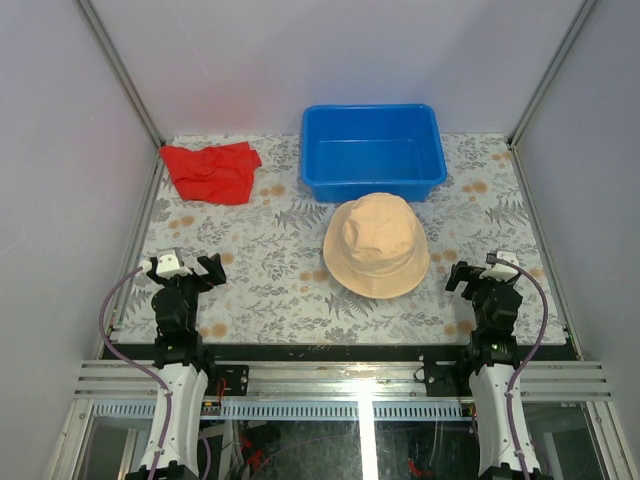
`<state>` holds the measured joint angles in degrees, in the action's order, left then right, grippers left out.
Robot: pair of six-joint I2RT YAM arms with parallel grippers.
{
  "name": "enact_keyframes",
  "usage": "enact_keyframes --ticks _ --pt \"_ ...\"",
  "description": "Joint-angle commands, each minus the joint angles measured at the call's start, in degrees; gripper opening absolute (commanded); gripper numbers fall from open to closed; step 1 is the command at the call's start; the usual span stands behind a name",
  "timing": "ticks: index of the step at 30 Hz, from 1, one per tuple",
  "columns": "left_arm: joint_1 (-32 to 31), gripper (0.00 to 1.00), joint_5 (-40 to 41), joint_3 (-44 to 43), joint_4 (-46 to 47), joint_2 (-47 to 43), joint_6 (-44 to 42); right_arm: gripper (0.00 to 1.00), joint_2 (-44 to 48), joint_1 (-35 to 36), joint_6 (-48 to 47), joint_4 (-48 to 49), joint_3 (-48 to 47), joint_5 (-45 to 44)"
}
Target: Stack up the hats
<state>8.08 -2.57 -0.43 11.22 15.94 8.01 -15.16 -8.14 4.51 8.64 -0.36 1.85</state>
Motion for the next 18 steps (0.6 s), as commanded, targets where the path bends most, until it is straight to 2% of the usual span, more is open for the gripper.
enact_keyframes --ticks 1,18 --pt "-0.28 1.0 -0.31 5.65 4.45 -0.38 -1.2 0.99 3.1 0.34 -0.12 4.41 5.65 -0.02" --pt "-0.34 1.0 -0.33 5.66 4.5 -0.3 -1.18 0.99 6.98 0.34 -0.3 1.05 5.66 1.05"
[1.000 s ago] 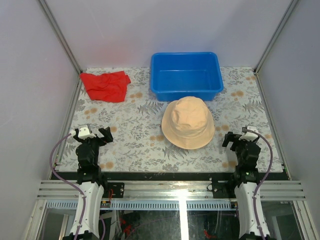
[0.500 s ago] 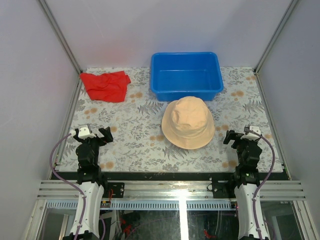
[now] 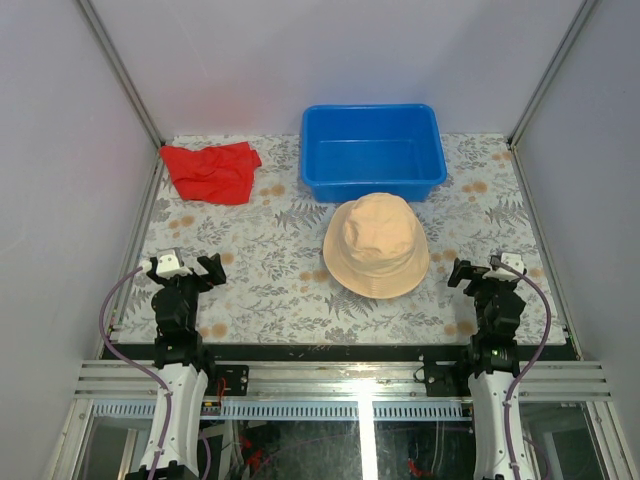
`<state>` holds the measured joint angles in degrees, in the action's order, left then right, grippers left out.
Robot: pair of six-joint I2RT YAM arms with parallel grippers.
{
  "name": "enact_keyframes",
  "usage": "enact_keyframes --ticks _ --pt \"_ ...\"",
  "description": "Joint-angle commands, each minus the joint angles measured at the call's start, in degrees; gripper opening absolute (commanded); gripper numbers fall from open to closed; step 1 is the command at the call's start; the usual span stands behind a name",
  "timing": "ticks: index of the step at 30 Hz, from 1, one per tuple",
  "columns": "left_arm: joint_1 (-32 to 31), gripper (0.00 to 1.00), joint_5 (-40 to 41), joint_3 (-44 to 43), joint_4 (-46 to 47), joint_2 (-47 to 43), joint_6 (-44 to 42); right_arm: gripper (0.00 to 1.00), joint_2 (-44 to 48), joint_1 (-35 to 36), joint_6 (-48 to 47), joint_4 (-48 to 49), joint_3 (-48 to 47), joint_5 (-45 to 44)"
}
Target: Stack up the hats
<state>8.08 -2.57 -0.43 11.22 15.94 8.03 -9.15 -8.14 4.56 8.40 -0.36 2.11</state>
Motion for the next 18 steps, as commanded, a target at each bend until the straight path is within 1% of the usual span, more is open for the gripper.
enact_keyframes --ticks 1,12,15,18 --pt "-0.29 1.0 -0.29 5.68 4.44 -0.3 -1.22 0.99 0.97 0.37 -0.68 1.33 5.68 1.54" --pt "-0.28 1.0 -0.32 5.7 4.44 -0.33 -1.19 0.99 -1.17 0.37 -2.35 2.99 5.54 5.1" --pt "-0.27 1.0 -0.33 5.65 4.51 -0.31 -1.18 0.99 -4.54 0.41 -1.42 6.14 5.64 3.55" --pt "-0.34 1.0 -0.34 5.68 4.5 -0.28 -1.2 0.99 -9.11 0.38 -2.83 6.69 4.09 7.11"
